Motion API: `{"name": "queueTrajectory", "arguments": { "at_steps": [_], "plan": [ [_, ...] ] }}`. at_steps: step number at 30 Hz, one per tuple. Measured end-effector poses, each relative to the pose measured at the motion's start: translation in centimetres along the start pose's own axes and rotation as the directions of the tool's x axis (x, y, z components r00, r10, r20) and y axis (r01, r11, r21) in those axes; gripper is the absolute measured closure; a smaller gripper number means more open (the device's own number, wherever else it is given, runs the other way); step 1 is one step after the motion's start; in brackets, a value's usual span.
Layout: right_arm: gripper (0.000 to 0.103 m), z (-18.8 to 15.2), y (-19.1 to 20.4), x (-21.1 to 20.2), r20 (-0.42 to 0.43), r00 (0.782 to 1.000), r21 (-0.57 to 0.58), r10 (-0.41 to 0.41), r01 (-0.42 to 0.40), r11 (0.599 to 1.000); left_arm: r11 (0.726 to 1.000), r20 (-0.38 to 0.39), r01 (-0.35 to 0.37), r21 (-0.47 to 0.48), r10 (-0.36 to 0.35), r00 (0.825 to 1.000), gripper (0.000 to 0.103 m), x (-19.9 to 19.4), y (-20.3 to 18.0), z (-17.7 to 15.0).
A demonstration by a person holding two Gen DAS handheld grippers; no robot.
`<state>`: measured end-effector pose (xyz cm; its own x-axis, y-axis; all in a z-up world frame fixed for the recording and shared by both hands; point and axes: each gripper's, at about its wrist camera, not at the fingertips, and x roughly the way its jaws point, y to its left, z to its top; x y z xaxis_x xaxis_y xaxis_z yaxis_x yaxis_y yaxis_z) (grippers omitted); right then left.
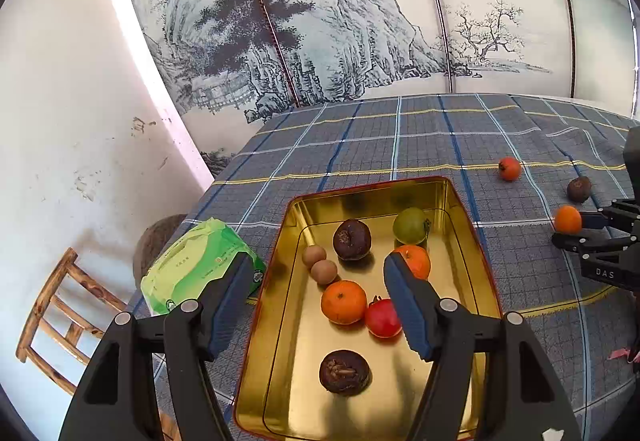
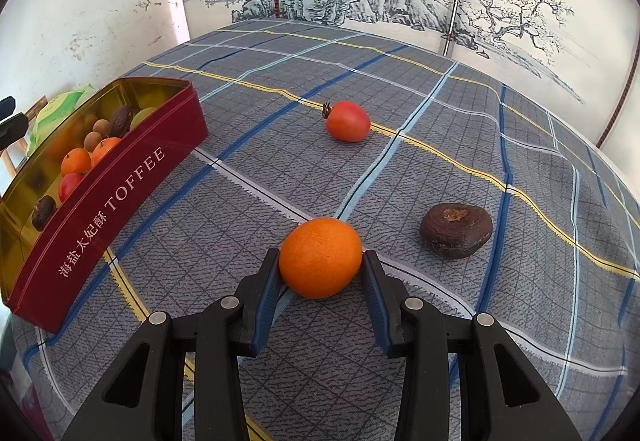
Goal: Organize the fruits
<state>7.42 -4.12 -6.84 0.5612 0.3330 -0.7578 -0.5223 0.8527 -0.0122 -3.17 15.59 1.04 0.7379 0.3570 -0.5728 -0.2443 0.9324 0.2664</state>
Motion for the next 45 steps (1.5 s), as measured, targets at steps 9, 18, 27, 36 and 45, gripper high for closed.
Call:
{"name": "queueTrajectory", "arguments": {
  "at_steps": [9,18,27,36,45],
  "plan": [
    [0.062,0.0,-0.2,0.0,0.000,1.000,-0.002,-0.009,0.009,1.000,1.000,-0.006,0.012,-0.016,-0.012,1.000,0.033,-0.8,0.3,-0.8],
    [0.062,0.0,-0.1,0.0,-0.001,1.000,-0.009,-0.024,0.024,1.000,0.999,-0.017,0.034,-0.043,-0.034,0.999,0.031,-2.1,1.0,-2.2],
    [0.062,-0.1,0.8,-0.2,0.004,0.998,-0.032,-0.067,0.067,0.997,0.996,-0.024,0.045,-0.075,-0.047,0.999,0.028,-3.0,2.3,-3.3],
    [0.062,-0.2,1.8,-0.5,0.016,0.992,-0.077,-0.126,0.127,0.989,0.995,-0.035,0.044,-0.090,-0.048,0.998,0.028,-3.1,2.9,-4.5],
    [0.062,-0.3,2.2,-0.5,0.019,0.990,-0.089,-0.139,0.140,0.986,0.994,-0.048,0.042,-0.102,-0.047,0.998,0.028,-3.0,3.2,-5.2]
  ]
}}
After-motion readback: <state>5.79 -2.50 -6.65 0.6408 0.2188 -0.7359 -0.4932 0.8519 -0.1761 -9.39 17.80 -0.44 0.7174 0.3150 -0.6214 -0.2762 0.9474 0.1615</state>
